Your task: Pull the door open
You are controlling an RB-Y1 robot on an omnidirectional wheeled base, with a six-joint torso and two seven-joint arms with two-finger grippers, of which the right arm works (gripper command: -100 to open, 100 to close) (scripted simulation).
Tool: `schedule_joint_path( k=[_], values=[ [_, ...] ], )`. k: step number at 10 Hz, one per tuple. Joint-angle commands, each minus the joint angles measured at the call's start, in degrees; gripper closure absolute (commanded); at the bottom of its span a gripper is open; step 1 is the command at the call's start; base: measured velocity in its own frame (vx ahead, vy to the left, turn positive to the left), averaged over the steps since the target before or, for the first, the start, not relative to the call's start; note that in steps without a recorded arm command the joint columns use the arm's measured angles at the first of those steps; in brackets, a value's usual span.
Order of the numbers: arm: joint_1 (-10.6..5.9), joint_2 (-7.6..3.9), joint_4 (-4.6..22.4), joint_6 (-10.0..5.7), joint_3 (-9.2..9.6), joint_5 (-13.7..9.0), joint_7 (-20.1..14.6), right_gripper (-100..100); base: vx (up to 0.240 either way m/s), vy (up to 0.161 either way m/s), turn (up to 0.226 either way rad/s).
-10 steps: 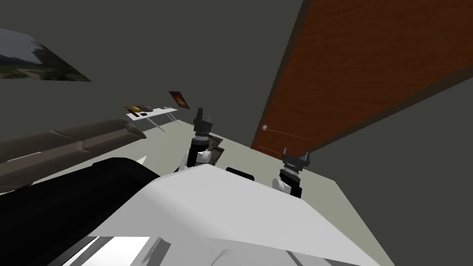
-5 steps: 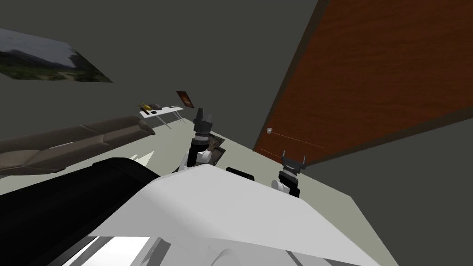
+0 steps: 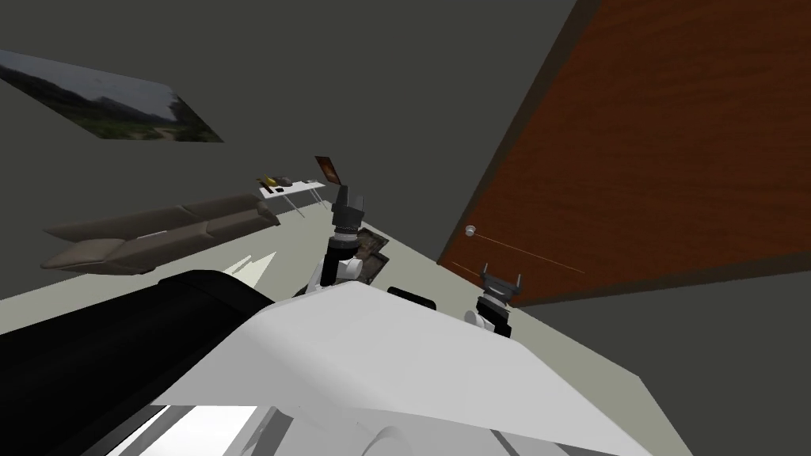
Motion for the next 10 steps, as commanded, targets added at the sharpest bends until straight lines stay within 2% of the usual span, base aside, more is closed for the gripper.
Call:
schedule_joint_path(
  k=[1,5,8,10],
  values=[
    [0.07,0.1,1.51,-0.25,-0.1,-0.95,-1.75,-100,0.094,-0.021,0.161],
    [-0.47,0.3,5.88,-0.91,-0.47,-3.21,-5.66,-100,0.105,-0.032,0.138],
    [-1.08,0.66,10.88,-1.65,-0.9,-5.79,-10.11,-100,0.134,-0.048,0.206],
    [-1.31,0.82,12.69,-1.92,-1.06,-6.73,-11.73,-100,0.139,-0.063,0.144]
  ],
)
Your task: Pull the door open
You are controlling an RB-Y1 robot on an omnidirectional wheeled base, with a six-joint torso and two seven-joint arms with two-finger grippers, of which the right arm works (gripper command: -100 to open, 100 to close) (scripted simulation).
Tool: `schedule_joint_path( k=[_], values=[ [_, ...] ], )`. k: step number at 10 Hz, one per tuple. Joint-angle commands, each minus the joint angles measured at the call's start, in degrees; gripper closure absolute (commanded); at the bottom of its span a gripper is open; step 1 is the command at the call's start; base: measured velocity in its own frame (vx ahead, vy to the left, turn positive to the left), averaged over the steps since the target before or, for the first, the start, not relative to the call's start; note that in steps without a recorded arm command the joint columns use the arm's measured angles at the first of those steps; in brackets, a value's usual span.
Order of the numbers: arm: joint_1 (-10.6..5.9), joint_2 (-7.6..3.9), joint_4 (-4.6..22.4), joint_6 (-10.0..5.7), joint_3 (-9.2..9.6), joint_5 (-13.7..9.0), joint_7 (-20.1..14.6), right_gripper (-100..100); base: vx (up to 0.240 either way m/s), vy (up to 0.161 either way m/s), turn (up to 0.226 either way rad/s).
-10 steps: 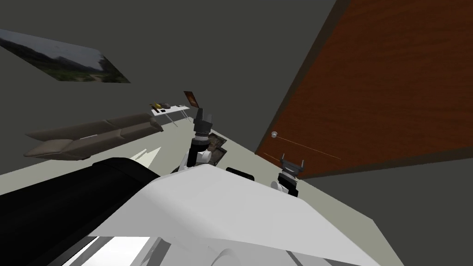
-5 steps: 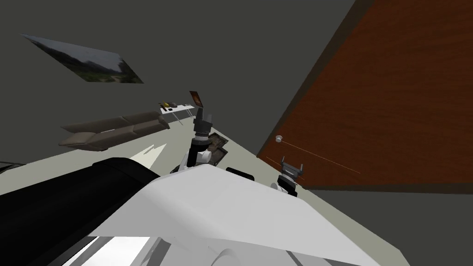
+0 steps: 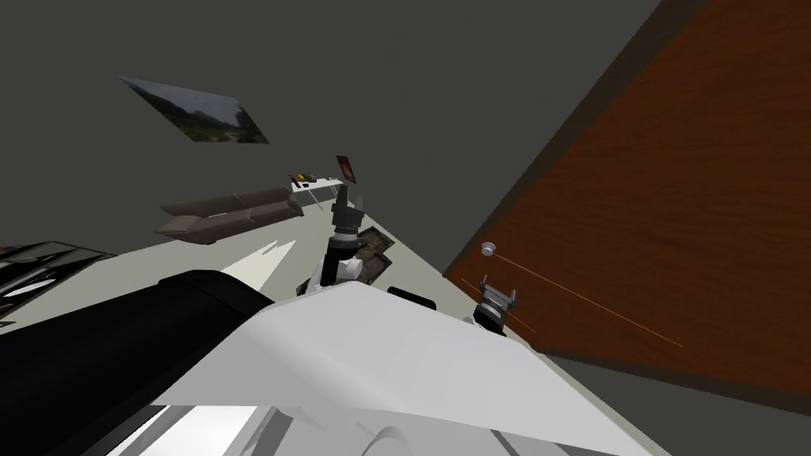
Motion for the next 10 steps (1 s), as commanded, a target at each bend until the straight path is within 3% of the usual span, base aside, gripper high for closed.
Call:
schedule_joint_path(
  k=[1,9,10],
  values=[
    [-0.03,0.36,1.82,-0.14,-0.19,-1.2,-2.02,-100,0.129,-0.054,0.208],
    [-1.13,1.66,10.79,-1.48,-0.95,-5.83,-10.03,-100,0.114,-0.061,0.149],
    [-0.97,1.76,10.01,-1.43,-0.84,-5.46,-9.22,-100,0.049,-0.026,0.027]
  ],
)
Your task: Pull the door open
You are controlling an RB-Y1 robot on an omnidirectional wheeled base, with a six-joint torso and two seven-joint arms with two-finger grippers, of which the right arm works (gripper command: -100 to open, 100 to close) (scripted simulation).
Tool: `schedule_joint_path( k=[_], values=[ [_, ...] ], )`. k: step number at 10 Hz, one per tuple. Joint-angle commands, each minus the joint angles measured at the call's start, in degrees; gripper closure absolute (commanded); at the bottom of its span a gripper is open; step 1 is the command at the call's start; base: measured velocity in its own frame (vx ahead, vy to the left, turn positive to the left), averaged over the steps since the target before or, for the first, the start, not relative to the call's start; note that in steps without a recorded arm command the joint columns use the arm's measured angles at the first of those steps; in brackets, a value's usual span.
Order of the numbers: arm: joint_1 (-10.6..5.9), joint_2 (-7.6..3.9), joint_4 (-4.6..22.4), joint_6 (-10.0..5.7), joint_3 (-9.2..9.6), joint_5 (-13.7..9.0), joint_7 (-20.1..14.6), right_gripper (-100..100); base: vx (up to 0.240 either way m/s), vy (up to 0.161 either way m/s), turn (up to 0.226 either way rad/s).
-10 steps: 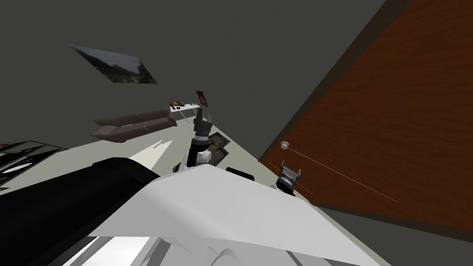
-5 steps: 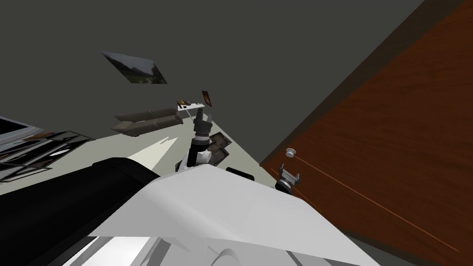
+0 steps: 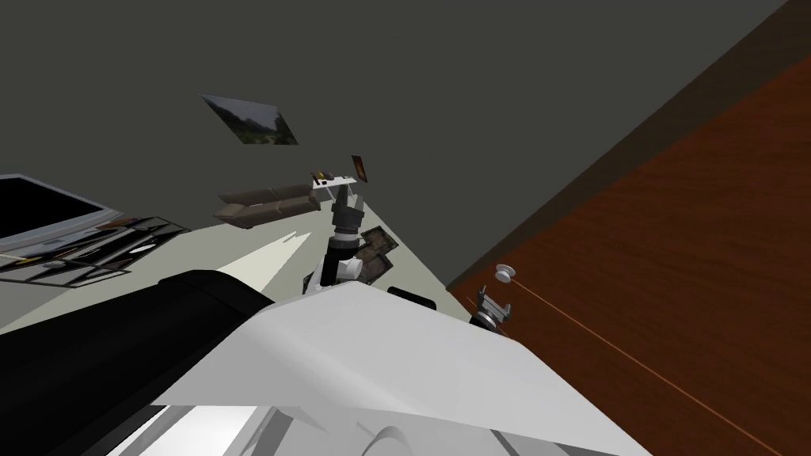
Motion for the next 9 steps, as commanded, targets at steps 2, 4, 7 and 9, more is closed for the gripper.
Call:
schedule_joint_path(
  k=[2,4,7,9],
  values=[
    [0.07,-2.52,2.08,-0.68,-0.06,-0.29,-2.88,-100,0.131,0.001,0.012],
    [0.13,-4.66,3.87,-1.27,-0.12,-0.55,-5.37,-100,0.167,0.019,0.008],
    [0.19,-7.08,5.89,-1.93,-0.18,-0.83,-8.17,-100,0.104,-0.004,0.008],
    [0.24,-8.7,7.26,-2.38,-0.22,-1.03,-10.07,-100,0.09,-0.005,0.008]
  ],
)
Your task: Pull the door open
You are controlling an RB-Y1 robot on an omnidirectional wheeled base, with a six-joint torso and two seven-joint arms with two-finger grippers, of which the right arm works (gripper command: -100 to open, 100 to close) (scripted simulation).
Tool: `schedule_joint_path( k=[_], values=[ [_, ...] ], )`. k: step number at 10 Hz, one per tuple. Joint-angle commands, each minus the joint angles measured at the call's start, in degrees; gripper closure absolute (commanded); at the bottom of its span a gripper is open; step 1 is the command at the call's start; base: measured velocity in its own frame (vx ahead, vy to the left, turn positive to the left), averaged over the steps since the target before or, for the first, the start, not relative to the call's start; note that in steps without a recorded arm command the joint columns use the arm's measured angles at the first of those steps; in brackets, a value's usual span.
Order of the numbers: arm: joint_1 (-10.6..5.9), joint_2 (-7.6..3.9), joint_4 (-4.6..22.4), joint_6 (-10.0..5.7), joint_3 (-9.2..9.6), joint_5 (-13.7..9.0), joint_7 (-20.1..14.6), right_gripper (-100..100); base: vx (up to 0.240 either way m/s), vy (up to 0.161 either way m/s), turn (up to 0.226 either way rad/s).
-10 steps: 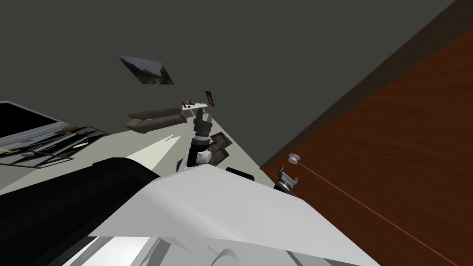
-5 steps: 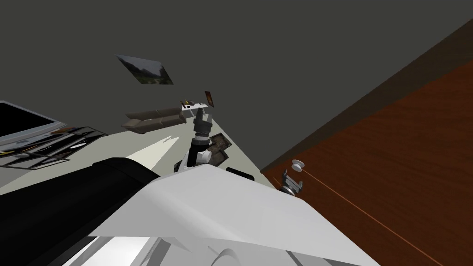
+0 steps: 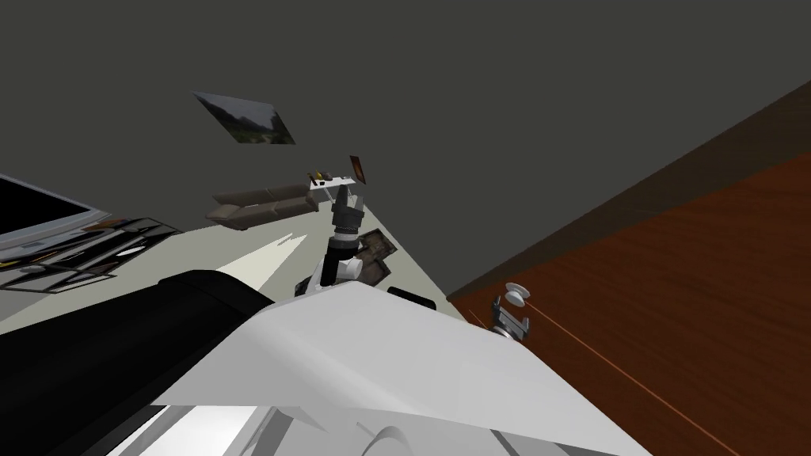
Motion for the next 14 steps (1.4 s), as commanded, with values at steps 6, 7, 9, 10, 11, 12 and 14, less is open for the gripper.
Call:
schedule_joint_path(
  k=[6,7,9,10,11,12,14],
  values=[
    [0.3,-5.96,4.69,-1.47,-0.2,-0.76,-7.0,-100,0.134,-0.004,0.01],
    [0.37,-5.75,4.27,-1.2,-0.22,-0.74,-6.59,-100,0.046,-0.002,0.003],
    [0.37,-5.75,4.27,-1.2,-0.22,-0.74,-6.59,100,-0.012,-0.005,-0.007],
    [0.37,-5.75,4.27,-1.2,-0.22,-0.74,-6.59,100,-0.015,0.0,0.016],
    [0.37,-5.75,4.27,-1.2,-0.22,-0.74,-6.59,100,-0.009,0.002,0.003],
    [0.37,-5.75,4.27,-1.2,-0.22,-0.74,-6.59,100,0.0,0.0,0.0],
    [0.72,-6.09,3.93,-1.26,0.59,-0.23,-7.09,100,-0.051,0.001,0.022]
  ],
)
